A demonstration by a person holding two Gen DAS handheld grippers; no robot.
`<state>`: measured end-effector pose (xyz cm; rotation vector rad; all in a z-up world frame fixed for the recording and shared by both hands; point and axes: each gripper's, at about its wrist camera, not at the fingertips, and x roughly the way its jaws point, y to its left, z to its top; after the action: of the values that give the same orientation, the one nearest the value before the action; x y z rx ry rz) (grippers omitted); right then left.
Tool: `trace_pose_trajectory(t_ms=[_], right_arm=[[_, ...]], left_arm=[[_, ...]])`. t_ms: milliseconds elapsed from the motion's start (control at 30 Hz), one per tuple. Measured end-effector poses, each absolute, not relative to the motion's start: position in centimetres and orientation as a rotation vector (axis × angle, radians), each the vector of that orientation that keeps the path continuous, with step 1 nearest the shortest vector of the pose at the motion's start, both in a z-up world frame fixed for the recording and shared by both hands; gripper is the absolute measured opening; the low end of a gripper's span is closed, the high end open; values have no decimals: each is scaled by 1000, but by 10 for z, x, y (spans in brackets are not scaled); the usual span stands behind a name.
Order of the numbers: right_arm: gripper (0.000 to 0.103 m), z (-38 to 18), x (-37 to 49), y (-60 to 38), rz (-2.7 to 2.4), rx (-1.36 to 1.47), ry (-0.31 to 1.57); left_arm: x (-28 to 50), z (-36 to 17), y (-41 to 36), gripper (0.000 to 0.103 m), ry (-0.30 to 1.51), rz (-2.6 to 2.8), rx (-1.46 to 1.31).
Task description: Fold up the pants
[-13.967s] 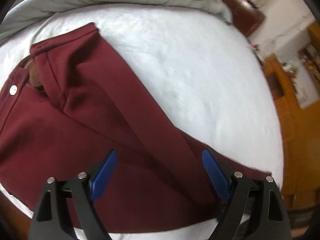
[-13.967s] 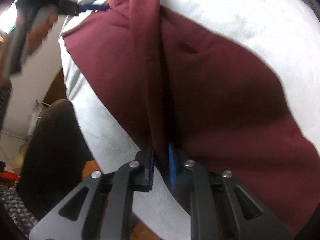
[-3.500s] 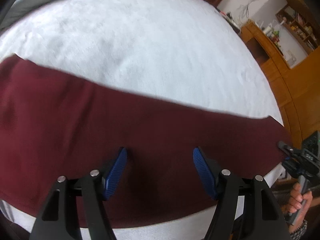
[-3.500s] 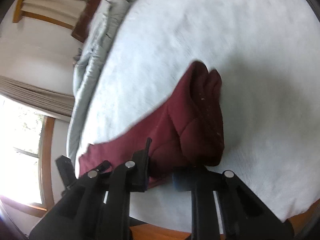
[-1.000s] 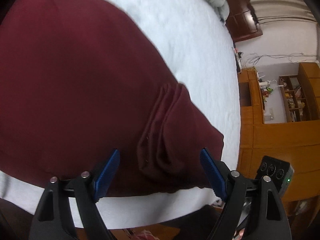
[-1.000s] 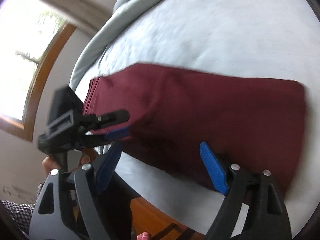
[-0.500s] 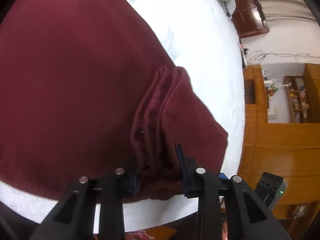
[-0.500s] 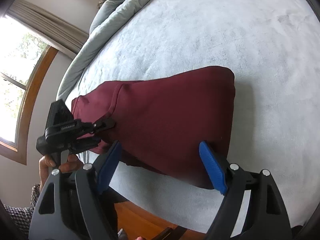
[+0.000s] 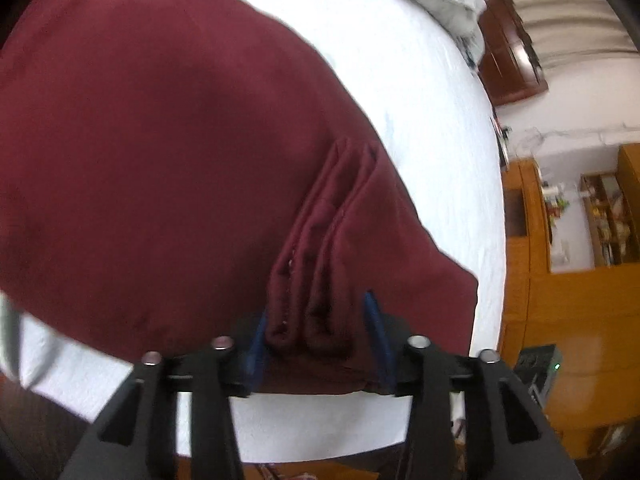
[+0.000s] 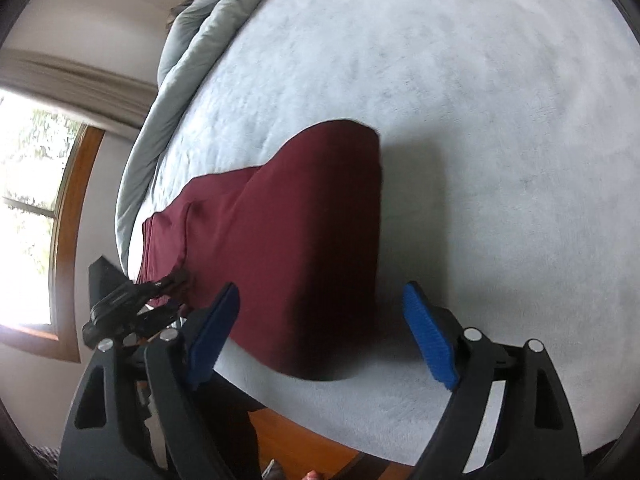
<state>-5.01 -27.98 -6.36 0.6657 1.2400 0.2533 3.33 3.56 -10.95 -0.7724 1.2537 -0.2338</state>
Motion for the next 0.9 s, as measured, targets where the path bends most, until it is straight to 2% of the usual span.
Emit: trace_pose_trajectory(t_ms=[100, 167, 333, 400, 467, 533, 567, 667, 733, 833, 900], right_arm=[[86, -66, -45, -284, 275, 666, 1258], [87, -69, -41, -280, 300, 663, 1276], [87, -95, -30, -268, 341, 687, 1339], [68, -102, -31, -262, 367, 703, 1341], [39, -99, -33, -258, 392, 696, 1332], [24, -87, -37, -259, 414, 693, 1307], [21, -80, -39, -259, 426, 705, 1293], [19, -43, -51, -253, 474, 640, 1206], [19, -37, -58, -246, 433, 558, 1211], [23, -77, -51, -245, 309, 522, 1341], [25, -103, -49, -260, 301, 662, 1375]], left_arm=[[25, -76, 31, 49, 1138, -167, -610], [25, -60, 24, 53, 1097, -198, -570], [49, -64, -24, 54, 1123, -350, -474], [58, -78, -36, 54, 1173, -352, -451], [66, -96, -41, 54, 1220, -326, -456], [64, -99, -35, 54, 1218, -336, -452], [62, -98, -35, 54, 1218, -340, -451], [59, -94, -32, 54, 1220, -376, -496], [55, -96, -35, 54, 1204, -384, -454], [57, -101, -43, 54, 1200, -382, -427], [58, -102, -48, 54, 1202, -379, -406]])
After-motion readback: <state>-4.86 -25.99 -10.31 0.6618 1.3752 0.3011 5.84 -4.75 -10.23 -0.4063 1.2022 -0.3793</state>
